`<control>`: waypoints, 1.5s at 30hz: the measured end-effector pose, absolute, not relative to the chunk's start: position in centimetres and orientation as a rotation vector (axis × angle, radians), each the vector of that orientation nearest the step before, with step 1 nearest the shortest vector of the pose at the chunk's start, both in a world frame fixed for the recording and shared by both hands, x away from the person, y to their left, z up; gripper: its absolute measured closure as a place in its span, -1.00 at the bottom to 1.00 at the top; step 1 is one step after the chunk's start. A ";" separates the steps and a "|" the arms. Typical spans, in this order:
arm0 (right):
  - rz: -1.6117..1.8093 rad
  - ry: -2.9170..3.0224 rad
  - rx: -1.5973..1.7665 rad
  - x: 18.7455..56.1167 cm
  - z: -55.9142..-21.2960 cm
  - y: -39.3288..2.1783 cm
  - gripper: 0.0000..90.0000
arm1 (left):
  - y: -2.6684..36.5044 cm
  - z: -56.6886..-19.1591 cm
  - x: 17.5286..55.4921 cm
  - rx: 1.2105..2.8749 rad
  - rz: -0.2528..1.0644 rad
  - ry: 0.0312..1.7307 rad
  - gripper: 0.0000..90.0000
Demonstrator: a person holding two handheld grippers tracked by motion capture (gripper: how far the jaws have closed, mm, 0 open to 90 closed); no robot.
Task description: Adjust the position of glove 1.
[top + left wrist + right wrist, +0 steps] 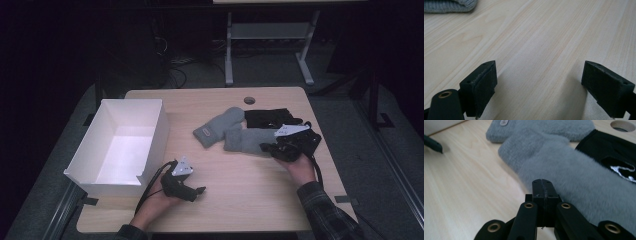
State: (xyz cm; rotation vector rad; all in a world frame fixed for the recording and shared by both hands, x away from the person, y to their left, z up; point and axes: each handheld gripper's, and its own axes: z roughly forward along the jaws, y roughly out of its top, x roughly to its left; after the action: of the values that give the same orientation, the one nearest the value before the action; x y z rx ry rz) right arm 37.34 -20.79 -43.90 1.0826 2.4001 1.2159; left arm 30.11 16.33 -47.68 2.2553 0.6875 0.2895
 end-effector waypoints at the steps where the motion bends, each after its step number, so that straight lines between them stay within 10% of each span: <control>1: 1.217 2.395 1.083 38.1 -43.8 -20.6 1.00 | 16.3 -47.7 30.1 2.255 0.289 0.688 -0.72; 26: 1.104 2.382 1.119 42.9 -46.6 -18.0 1.00 | 16.4 -47.7 30.1 2.251 0.301 0.709 -0.73; 45: 1.084 2.583 0.944 39.9 -46.3 -16.4 1.00 | 16.3 -47.7 30.2 2.256 0.303 0.709 -0.72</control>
State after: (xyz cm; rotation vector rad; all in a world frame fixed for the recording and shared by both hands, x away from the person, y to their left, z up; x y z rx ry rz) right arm 39.89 -16.39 -46.26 0.9442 2.5827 1.0838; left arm 30.19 16.34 -47.66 2.2556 0.7088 0.3027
